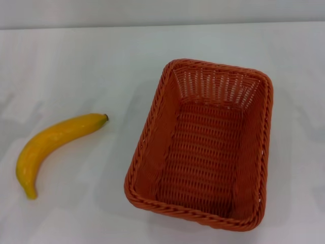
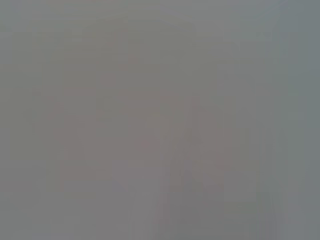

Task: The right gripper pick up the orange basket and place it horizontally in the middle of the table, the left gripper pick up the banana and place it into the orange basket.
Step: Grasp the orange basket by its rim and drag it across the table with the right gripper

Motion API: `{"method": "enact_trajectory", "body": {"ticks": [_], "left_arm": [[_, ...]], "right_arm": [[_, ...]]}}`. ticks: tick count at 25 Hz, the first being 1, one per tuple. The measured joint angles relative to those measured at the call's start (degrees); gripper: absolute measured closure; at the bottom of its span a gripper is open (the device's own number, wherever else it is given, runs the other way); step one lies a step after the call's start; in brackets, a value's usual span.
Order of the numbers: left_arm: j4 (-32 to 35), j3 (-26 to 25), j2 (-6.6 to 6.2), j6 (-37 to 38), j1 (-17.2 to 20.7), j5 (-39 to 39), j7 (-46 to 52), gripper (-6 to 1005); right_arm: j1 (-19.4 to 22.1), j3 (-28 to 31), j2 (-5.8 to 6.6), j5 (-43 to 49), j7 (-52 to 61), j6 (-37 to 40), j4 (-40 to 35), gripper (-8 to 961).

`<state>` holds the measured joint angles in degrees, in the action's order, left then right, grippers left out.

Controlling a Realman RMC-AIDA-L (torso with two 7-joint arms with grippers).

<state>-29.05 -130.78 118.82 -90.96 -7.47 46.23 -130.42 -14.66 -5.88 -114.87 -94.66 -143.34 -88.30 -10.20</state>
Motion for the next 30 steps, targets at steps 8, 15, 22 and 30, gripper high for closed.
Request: {"method": "enact_trajectory", "body": {"ticks": [8,15,22,30], "left_arm": [[0.01,0.0,0.0,0.0,0.0,0.0,0.0,187],[-0.3,-0.03,0.0,0.0,-0.11,0.0,0.81,188],[-0.38,-0.03,-0.06,-0.88,0.14,0.0,1.62,187],[-0.39,-0.2,-0.17,-2.15,0.5,1.38,3.84,187]], "right_arm": [[-0.11,-0.08,0.08,0.0,1.25,-0.33,-0.48,243],[-0.96,-3.28,0.13,0.67,11.31,-2.0,-9.25,243],[-2.55,-19.24,0.63,2.51,37.83,2.15,-34.53,244],[-11.1,-33.18,4.82,18.64,63.97,4.04,-53.84,244]]}}
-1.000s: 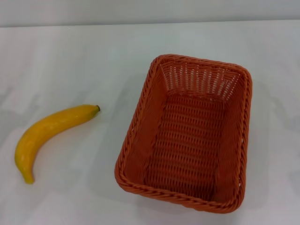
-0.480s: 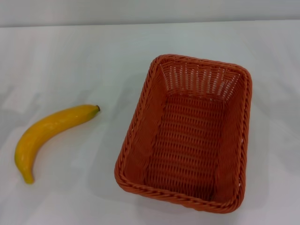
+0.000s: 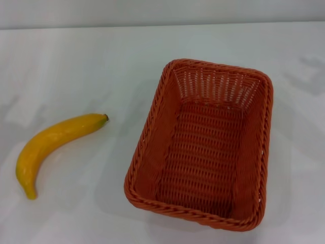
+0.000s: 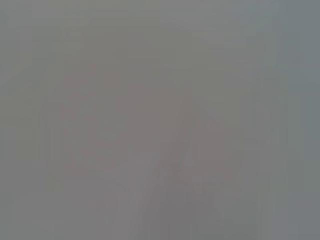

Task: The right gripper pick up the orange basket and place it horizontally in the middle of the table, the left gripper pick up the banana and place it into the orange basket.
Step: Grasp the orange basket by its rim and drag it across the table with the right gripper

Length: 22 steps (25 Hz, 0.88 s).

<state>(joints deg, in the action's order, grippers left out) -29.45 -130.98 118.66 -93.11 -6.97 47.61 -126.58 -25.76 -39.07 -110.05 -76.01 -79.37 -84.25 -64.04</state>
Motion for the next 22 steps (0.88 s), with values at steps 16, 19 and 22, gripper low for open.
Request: {"method": "enact_trajectory", "body": {"ticks": [16,19,22], "left_arm": [[-1.38,-0.3,0.17,-0.87,1.8,3.04,1.67,188],[-1.45,-0.39,0.15,-0.8,2.71,3.11,1.46,188],[-1.49,-0.41,0.09,-0.75,3.25,3.26,1.43,188]], "right_arm": [[-26.86,-15.14,-1.42,39.26,21.7,-8.28,-1.44,243],[-31.42,-15.46,-2.72,43.02,22.48,-8.76,2.86,244],[-35.15,-15.59,-3.73,45.97,23.48,-7.78,7.9,244]]}}
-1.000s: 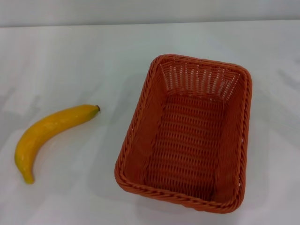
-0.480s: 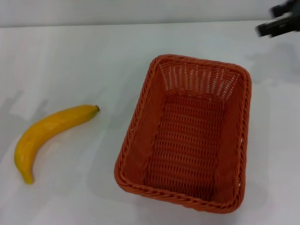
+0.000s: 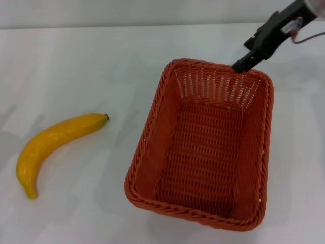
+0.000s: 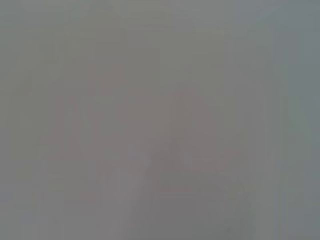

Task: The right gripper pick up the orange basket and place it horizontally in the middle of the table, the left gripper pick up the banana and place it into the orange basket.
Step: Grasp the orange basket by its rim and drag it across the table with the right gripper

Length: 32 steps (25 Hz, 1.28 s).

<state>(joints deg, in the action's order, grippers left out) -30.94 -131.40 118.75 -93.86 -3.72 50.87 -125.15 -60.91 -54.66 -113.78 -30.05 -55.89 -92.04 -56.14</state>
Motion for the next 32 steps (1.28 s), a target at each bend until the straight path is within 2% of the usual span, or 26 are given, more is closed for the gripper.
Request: {"method": "enact_trajectory", "body": {"ticks": [4,15,19,25,32], "left_arm": [[-0.08,0.0,-0.01,-0.26,0.7,0.44,0.0,188],[-0.08,0.01,0.05,-0.51,0.83,2.1,-0.23,187],[0.0,0.38,0.1,-0.53,0.24,2.13,-0.51,187],[0.65,0.8,0.31,-0.64,-2.0,2.87,-0.52,188],[1.72,1.95,0.39,-0.6,-5.13,3.49,-0.49,188]], "right_arm": [[-3.41,-0.2,-1.13,3.04,1.4,3.36,4.76,244],[-9.49,-7.61,-1.38,4.03,2.77,11.44,15.45,252],[-11.13,-11.67,-1.52,4.01,3.41,16.53,20.32,258],[-11.45,-15.05,-1.25,5.38,3.45,20.54,25.15,267],[-9.84,-15.02,-1.25,6.9,1.13,18.09,27.42,278]]}}
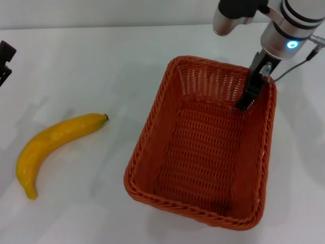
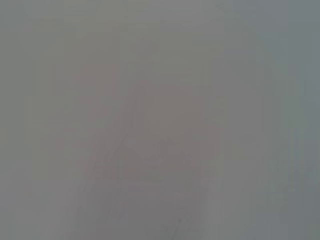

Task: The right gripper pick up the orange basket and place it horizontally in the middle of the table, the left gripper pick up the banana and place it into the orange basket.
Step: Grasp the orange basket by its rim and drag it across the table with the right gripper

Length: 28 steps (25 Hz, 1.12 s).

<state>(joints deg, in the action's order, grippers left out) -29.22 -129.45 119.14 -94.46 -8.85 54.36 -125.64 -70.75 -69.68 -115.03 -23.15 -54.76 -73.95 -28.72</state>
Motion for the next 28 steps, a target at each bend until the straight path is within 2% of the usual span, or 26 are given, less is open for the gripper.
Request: {"method": "enact_trajectory", "body": {"ticks": [7,15,21,26,28], "left_arm": [[0.44,0.11,0.04,-0.02,-0.22,0.0,0.06,188],[0.55,0.71,0.04,-0.02,-0.27,-0.01,-0.01,189],[0.57,0.7,0.04,-0.03,-0.45,-0.07,0.01,189],[0.57,0.69,0.04,-0.02,-1.06,-0.15,-0.01,189],[0.57,0.69,0.04,0.0,-1.32,-0.11,-0.02,189]], "right_arm": [[0.67,0.7,-0.1,-0.52,-0.6,-2.22,-1.34,289],[3.31,6.14,0.05,-0.89,-0.08,-5.86,-9.4,436],[3.92,6.01,0.15,-0.58,1.18,-6.7,-10.43,536],[4.14,5.93,0.14,-0.51,0.91,-7.42,-10.85,708],[4.26,6.32,0.54,-0.4,1.65,-7.79,-11.3,708]]}}
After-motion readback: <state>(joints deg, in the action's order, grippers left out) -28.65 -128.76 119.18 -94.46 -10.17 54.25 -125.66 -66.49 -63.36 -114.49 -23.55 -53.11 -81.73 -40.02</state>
